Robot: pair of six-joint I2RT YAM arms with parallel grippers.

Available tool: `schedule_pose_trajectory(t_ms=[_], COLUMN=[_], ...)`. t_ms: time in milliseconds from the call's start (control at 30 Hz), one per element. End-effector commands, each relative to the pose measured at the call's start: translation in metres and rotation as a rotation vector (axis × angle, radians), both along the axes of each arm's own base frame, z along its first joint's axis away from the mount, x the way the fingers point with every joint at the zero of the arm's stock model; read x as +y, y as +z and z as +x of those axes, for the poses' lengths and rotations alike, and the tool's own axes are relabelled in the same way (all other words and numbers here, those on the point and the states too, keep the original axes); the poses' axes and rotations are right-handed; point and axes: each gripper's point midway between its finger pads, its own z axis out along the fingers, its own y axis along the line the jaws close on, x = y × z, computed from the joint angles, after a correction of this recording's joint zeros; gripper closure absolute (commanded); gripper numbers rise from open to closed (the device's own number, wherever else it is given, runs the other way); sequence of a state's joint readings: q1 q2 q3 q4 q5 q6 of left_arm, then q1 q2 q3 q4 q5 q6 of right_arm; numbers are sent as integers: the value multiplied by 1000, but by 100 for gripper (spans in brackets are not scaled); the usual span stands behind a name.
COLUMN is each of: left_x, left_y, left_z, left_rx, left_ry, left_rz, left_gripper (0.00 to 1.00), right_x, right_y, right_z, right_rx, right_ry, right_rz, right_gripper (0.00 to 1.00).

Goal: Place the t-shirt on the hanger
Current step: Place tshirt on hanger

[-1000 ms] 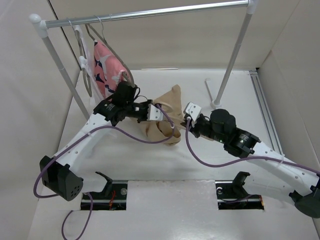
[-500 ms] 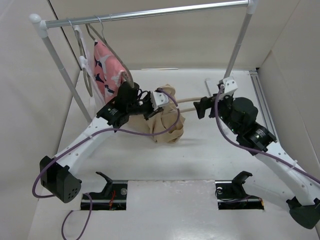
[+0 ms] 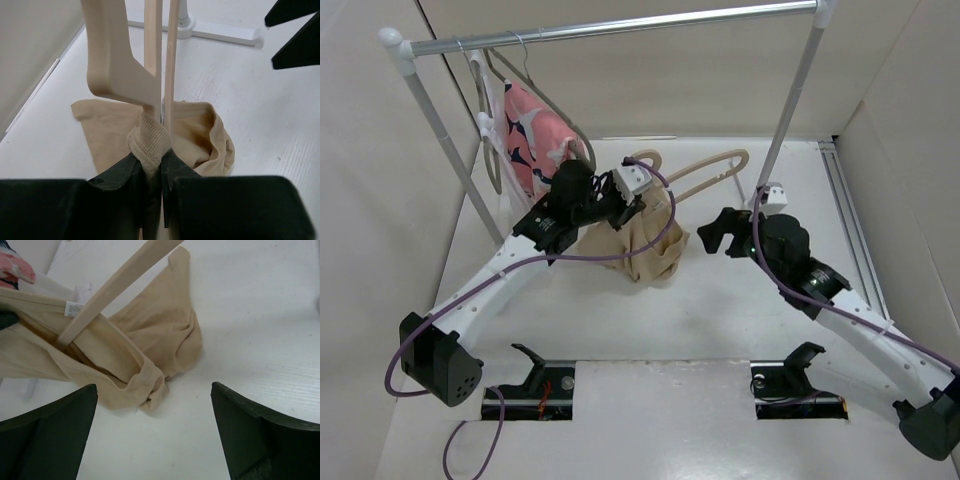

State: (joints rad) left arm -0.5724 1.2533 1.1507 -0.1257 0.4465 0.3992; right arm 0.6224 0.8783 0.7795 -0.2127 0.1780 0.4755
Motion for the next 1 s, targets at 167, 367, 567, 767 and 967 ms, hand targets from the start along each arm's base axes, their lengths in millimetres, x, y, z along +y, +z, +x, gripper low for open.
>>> schedule_pose_trajectory(t_ms=[167, 367, 567, 767, 967], left_x=[-6, -6, 2, 22, 53], left_y=[42, 48, 52, 2, -70], left_z=[-4, -6, -3, -29, -31], left_rx=[-69, -64, -62, -138, -166], left_ry=[-10, -5, 0, -200, -201], left_rz=[-132, -155, -170, 78, 387], left_gripper=[100, 100, 100, 100, 100], right_x=[67, 92, 51, -64, -109], right_y=[-14, -67, -116, -128, -65], right_z=[41, 61, 64, 58, 66], right_rx=[18, 144, 285, 280, 140], right_ry=[125, 160, 55, -219, -262], right_rz=[149, 133, 171, 187, 54], right_gripper=[2, 22, 100, 100, 100])
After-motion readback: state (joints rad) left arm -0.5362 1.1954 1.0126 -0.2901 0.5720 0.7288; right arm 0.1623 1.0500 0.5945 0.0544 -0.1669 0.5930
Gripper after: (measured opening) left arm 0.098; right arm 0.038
